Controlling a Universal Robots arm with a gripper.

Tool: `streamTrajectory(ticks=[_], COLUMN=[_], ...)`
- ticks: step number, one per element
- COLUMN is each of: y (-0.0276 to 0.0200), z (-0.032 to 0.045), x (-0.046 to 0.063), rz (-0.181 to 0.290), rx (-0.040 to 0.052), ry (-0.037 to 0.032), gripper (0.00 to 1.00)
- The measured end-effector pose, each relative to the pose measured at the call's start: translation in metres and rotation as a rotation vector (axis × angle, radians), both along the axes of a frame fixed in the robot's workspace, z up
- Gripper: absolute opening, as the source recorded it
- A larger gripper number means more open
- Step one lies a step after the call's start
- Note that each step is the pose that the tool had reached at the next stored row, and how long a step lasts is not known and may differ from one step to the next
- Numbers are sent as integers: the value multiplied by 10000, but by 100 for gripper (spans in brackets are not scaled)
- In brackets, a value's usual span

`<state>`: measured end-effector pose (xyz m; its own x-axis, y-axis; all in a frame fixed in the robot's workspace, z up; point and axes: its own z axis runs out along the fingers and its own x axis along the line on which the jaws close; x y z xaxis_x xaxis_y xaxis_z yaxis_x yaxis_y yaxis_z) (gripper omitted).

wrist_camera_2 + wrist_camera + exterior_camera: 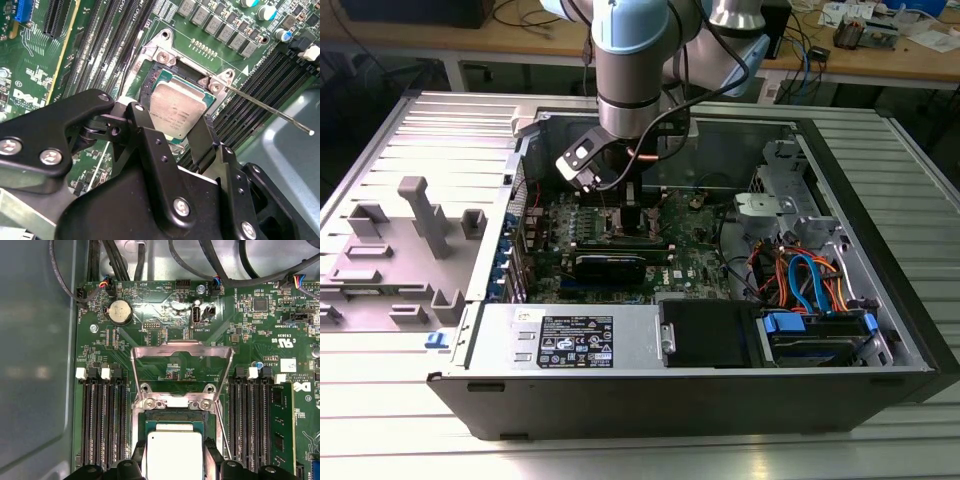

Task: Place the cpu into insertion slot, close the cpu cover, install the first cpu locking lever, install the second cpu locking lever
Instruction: 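Place the cpu into insertion slot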

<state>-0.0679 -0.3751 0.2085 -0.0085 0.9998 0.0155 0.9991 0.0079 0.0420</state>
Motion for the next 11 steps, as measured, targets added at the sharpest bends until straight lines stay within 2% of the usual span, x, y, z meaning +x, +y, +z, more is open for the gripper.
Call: streamTrajectory(ticks=[4, 8, 11], y=[-3, -64, -68], z=[0, -1, -12], x=[10, 10, 13], rz=[-6, -9, -10], rx=[0, 0, 0], ry=[0, 0, -1], gripper=[55, 55, 55])
